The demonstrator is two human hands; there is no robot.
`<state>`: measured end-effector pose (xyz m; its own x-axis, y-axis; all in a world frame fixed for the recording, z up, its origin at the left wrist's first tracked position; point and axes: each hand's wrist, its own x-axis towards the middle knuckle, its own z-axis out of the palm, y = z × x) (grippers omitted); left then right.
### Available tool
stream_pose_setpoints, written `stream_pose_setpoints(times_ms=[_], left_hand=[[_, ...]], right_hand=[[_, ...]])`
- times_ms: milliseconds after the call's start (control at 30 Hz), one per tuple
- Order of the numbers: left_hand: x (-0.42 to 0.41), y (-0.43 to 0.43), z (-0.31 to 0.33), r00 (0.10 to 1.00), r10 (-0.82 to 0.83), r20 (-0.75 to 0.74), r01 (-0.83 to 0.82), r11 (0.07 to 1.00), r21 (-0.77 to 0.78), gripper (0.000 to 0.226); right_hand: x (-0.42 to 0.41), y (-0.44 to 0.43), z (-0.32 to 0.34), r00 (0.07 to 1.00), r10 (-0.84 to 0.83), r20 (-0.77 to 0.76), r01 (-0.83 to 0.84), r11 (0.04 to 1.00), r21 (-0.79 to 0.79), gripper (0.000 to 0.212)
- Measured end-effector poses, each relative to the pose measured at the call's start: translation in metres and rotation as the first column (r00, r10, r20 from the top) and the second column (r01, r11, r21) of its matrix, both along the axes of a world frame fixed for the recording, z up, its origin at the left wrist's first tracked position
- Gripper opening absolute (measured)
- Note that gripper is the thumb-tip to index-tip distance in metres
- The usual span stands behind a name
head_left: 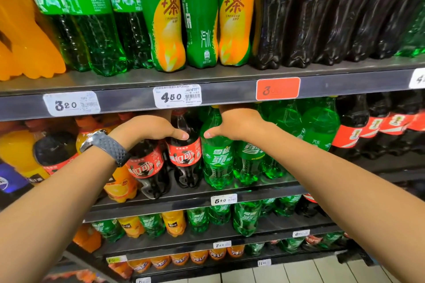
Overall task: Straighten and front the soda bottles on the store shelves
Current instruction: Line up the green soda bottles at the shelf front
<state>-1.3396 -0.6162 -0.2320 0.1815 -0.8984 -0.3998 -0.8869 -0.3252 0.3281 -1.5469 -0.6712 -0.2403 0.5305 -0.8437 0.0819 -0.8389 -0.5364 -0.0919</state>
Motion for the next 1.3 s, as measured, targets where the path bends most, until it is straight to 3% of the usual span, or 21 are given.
stream_pose_setpoints(times_ms=[67, 133, 233, 300, 367, 533, 767, 967, 1100, 1167, 1300], left_hand=[[-0.002, 0.001, 0.000, 0.999, -0.002, 0.050, 0.004, 0.999, -0.036, 0.068], [-0.008, 0.005, 0.001, 0.974, -0.009, 0.224, 0.030, 0.995, -0.090, 0.053], [-0.018, 0.011, 0.002, 0.936, -0.064, 0.345, 0.171, 0.942, -0.290, 0.052], [-0.026, 0.011, 0.001, 0.923, -0.160, 0.350, 0.299, 0.871, -0.390, 0.070], [-0.038, 0.006, 0.001, 0.918, -0.227, 0.325, 0.349, 0.851, -0.393, 0.089], [-0.070, -0.010, 0.000, 0.935, -0.266, 0.234, 0.339, 0.865, -0.370, 0.086], [-0.087, -0.022, -0.004, 0.941, -0.099, 0.323, 0.191, 0.945, -0.266, 0.083], [-0.094, -0.019, -0.001, 0.937, -0.079, 0.341, 0.188, 0.935, -0.302, 0.080], [-0.106, -0.016, -0.003, 0.906, -0.030, 0.423, 0.207, 0.901, -0.381, 0.072], [-0.122, -0.016, -0.004, 0.882, 0.008, 0.471, 0.246, 0.845, -0.474, 0.059], [-0.162, -0.023, -0.008, 0.891, 0.012, 0.454, 0.305, 0.725, -0.617, 0.056]], right_hand=[[-0.005, 0.000, 0.002, 0.999, 0.043, -0.005, -0.043, 0.999, 0.001, 0.083], [-0.017, 0.001, 0.006, 0.994, 0.109, 0.008, -0.109, 0.994, -0.024, 0.080], [-0.040, -0.002, 0.012, 0.983, 0.182, -0.022, -0.183, 0.960, -0.212, 0.060], [-0.057, -0.009, 0.014, 0.981, 0.141, -0.133, -0.165, 0.967, -0.193, 0.063], [-0.070, -0.018, 0.016, 0.973, 0.112, -0.200, -0.133, 0.987, -0.095, 0.073], [-0.081, -0.026, 0.016, 0.990, 0.117, -0.082, -0.114, 0.993, 0.044, 0.070], [-0.079, -0.032, 0.010, 0.997, 0.074, -0.022, -0.073, 0.995, 0.069, 0.085], [-0.093, -0.030, 0.006, 0.983, 0.175, 0.051, -0.174, 0.985, -0.019, 0.085], [-0.139, -0.030, 0.008, 0.970, 0.241, -0.032, -0.238, 0.915, -0.325, 0.052], [-0.169, -0.033, 0.009, 0.969, 0.237, -0.069, -0.244, 0.867, -0.434, 0.045], [-0.218, -0.044, 0.005, 0.994, 0.100, -0.047, -0.110, 0.885, -0.452, 0.039]])
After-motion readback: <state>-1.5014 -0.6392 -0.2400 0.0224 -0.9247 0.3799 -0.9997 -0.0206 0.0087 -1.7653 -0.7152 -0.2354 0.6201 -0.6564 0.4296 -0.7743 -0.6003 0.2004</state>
